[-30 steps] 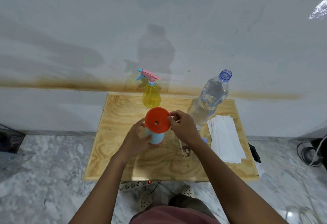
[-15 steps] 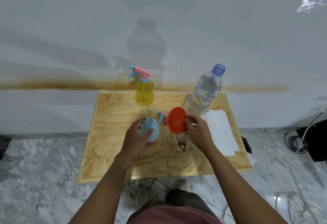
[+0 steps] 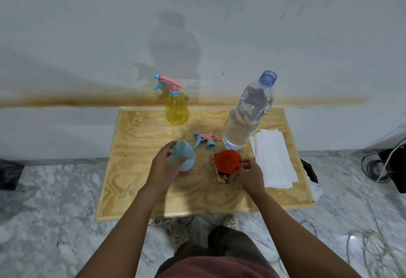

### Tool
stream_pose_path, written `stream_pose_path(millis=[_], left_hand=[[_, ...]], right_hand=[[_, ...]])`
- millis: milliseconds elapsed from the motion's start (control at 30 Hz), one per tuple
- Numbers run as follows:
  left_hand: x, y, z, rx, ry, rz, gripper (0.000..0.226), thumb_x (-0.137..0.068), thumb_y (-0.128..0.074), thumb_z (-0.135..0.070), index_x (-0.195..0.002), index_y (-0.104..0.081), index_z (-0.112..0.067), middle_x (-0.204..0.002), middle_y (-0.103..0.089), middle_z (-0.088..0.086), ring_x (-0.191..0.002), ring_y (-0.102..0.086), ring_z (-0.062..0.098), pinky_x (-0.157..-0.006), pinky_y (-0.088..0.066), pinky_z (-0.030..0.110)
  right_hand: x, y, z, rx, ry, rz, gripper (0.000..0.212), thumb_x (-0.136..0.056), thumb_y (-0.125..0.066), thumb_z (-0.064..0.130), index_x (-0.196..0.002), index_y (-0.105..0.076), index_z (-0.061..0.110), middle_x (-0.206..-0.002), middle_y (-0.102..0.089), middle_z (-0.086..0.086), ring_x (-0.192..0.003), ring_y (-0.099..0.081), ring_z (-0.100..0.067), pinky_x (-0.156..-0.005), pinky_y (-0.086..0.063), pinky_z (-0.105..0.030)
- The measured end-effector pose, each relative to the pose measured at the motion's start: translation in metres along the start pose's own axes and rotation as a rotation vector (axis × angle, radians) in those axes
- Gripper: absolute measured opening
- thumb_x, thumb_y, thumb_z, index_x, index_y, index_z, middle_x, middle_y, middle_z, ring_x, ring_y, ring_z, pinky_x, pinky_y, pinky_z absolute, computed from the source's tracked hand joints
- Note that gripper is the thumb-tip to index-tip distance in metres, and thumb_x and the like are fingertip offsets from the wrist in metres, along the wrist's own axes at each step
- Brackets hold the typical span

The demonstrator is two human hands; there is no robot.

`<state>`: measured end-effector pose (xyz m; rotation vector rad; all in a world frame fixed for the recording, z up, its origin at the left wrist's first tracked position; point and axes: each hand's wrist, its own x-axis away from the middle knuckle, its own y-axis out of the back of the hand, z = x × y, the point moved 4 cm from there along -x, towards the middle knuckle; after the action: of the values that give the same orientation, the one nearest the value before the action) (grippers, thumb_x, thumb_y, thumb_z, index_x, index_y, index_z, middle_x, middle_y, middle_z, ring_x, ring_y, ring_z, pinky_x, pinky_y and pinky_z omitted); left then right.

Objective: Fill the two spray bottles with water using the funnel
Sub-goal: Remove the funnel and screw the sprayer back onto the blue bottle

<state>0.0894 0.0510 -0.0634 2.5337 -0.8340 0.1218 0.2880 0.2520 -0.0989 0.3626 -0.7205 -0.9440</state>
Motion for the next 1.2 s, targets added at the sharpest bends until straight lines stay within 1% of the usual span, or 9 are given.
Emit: stream_pose_path(millis=[133, 233, 333, 533, 600, 733, 833, 967, 1200], left_hand=[[0.001, 0.0, -0.001, 0.015, 0.005, -0.006, 0.054, -0.085, -0.077, -0.024, -0.134, -0.056, -0.02, -0.13, -0.06, -0.006, -0.11, -0.056, 0.013, -0.077, -0.046, 0.013], [0.003, 0.0, -0.004, 0.025, 0.003, -0.003, 0.052, -0.086, -0.076, -0.02, -0.134, -0.056, -0.02, -0.126, -0.059, -0.008, -0.11, -0.055, 0.012, -0.069, -0.045, 0.003], [0.003, 0.0, -0.003, 0.035, 0.002, 0.002, 0.053, -0.086, -0.076, -0.019, -0.134, -0.055, -0.02, -0.126, -0.059, -0.008, -0.111, -0.055, 0.012, -0.07, -0.046, 0.002], [0.003, -0.001, -0.002, 0.042, -0.001, 0.005, 0.051, -0.085, -0.077, -0.023, -0.132, -0.056, -0.025, -0.124, -0.059, -0.013, -0.113, -0.055, 0.01, -0.086, -0.048, 0.02], [0.002, -0.001, -0.001, 0.04, 0.01, -0.004, 0.052, -0.085, -0.077, -0.024, -0.132, -0.056, -0.024, -0.126, -0.059, -0.012, -0.115, -0.055, 0.01, -0.091, -0.048, 0.025], [0.002, -0.002, -0.001, 0.013, 0.026, -0.018, 0.052, -0.085, -0.076, -0.023, -0.133, -0.056, -0.024, -0.126, -0.058, -0.011, -0.114, -0.053, 0.01, -0.085, -0.042, 0.016], [0.001, -0.001, 0.0, -0.035, 0.018, -0.013, 0.053, -0.086, -0.075, -0.025, -0.134, -0.054, -0.024, -0.13, -0.058, -0.01, -0.115, -0.052, 0.009, -0.09, -0.044, 0.022], [0.0, -0.001, 0.002, -0.041, 0.034, 0.001, 0.055, -0.086, -0.074, -0.029, -0.136, -0.052, -0.025, -0.133, -0.056, -0.008, -0.119, -0.052, 0.009, -0.096, -0.048, 0.03], [-0.002, -0.002, 0.007, -0.009, 0.048, 0.025, 0.057, -0.085, -0.075, -0.03, -0.137, -0.051, -0.026, -0.132, -0.054, -0.013, -0.12, -0.049, 0.004, -0.093, -0.043, 0.022]], right_hand=[[-0.007, -0.004, -0.004, 0.071, -0.009, 0.053, 0.015, -0.094, -0.054, 0.021, -0.108, -0.058, 0.02, -0.103, -0.066, -0.001, -0.095, -0.061, -0.021, -0.086, -0.05, -0.04], [-0.013, -0.004, -0.01, 0.121, -0.006, 0.099, 0.023, -0.094, -0.053, 0.019, -0.117, -0.059, 0.017, -0.112, -0.067, -0.003, -0.103, -0.062, -0.024, -0.088, -0.05, -0.041], [-0.01, 0.003, -0.003, 0.198, 0.041, 0.019, 0.026, -0.094, -0.054, 0.026, -0.119, -0.061, 0.023, -0.115, -0.069, 0.001, -0.103, -0.064, -0.02, -0.085, -0.05, -0.037], [0.008, 0.003, 0.077, 0.427, 0.505, -0.173, 0.026, -0.094, -0.055, 0.032, -0.117, -0.064, 0.023, -0.116, -0.065, 0.004, -0.099, -0.063, -0.018, -0.073, -0.047, -0.03], [0.001, -0.011, 0.098, 0.442, 0.464, -0.082, 0.029, -0.096, -0.05, 0.036, -0.119, -0.064, 0.024, -0.117, -0.067, 0.004, -0.1, -0.064, -0.019, -0.075, -0.046, -0.03], [-0.013, -0.047, 0.113, 0.629, 0.435, 0.082, 0.041, -0.096, -0.047, 0.04, -0.129, -0.059, 0.021, -0.123, -0.066, -0.002, -0.108, -0.063, -0.024, -0.082, -0.046, -0.034], [-0.024, -0.066, 0.108, 0.67, 0.348, 0.143, 0.04, -0.094, -0.047, 0.039, -0.124, -0.057, 0.014, -0.119, -0.064, -0.007, -0.105, -0.063, -0.027, -0.081, -0.047, -0.036], [-0.036, -0.082, 0.105, 0.709, 0.267, 0.193, 0.036, -0.095, -0.048, 0.033, -0.12, -0.058, 0.01, -0.116, -0.064, -0.008, -0.102, -0.063, -0.025, -0.074, -0.045, -0.033], [-0.048, -0.088, 0.102, 0.623, 0.177, 0.225, 0.029, -0.097, -0.048, 0.021, -0.119, -0.056, 0.004, -0.115, -0.063, -0.012, -0.103, -0.062, -0.028, -0.075, -0.045, -0.033]])
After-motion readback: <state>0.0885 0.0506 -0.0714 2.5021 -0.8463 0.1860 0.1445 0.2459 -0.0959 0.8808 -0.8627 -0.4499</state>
